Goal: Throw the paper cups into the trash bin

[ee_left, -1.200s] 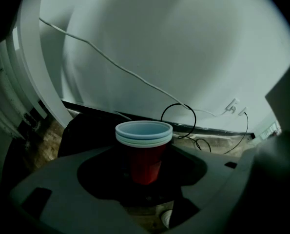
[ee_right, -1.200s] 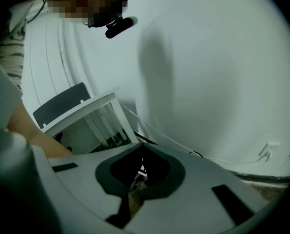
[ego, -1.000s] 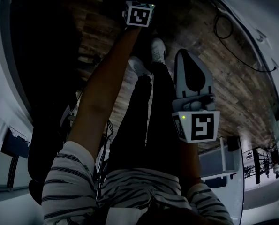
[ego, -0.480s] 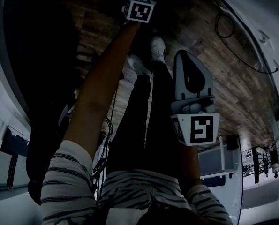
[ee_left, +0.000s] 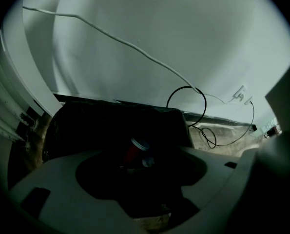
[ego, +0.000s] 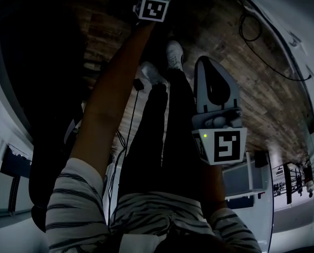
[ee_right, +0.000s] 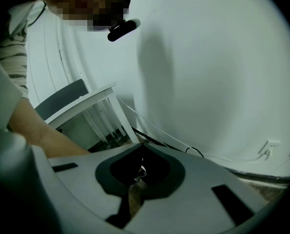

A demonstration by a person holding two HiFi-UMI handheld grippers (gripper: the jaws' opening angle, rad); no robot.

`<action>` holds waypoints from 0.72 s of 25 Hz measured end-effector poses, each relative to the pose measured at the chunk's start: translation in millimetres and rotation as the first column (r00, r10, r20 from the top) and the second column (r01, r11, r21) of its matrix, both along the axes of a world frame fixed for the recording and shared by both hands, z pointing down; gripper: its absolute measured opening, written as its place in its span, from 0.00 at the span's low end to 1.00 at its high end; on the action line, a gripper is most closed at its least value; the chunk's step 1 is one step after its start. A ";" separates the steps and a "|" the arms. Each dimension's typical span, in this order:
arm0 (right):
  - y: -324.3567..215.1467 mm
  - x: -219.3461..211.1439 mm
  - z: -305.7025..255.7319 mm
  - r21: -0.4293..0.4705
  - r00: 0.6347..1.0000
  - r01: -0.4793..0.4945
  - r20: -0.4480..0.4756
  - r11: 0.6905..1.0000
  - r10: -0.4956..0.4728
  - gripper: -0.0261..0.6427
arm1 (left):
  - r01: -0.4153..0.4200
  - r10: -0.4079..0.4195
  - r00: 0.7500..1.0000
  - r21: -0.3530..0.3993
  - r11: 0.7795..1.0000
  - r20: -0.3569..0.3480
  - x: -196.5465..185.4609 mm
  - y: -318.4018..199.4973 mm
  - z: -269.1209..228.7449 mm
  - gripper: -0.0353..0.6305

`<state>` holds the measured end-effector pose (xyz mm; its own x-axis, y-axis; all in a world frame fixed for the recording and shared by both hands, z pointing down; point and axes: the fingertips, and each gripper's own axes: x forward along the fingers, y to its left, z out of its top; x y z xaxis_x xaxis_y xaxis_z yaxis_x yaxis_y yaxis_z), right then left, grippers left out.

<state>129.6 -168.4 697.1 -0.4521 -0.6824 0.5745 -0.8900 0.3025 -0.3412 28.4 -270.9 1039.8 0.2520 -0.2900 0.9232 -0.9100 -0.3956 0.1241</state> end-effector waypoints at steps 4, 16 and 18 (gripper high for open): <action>-0.1 0.4 -2.7 0.018 1.000 -0.001 -0.001 1.000 0.001 0.05 | 0.007 -0.007 1.000 0.011 1.000 0.004 -3.2 -1.2 -4.4 0.49; 4.5 -2.3 -31.1 0.074 1.000 -0.003 -0.003 0.997 0.004 0.05 | 0.047 -0.045 0.998 0.062 0.997 -0.036 -3.5 3.3 -48.0 0.41; 6.3 -1.0 -37.5 0.077 1.000 -0.008 -0.013 0.997 0.009 0.05 | 0.045 -0.042 0.998 0.069 0.997 -0.041 -2.5 5.8 -58.5 0.40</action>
<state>128.6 -162.1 659.7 -0.4389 -0.7283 0.5262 -0.8969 0.3197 -0.3057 25.9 -265.1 981.3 0.2741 -0.3652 0.8896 -0.9213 -0.3651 0.1340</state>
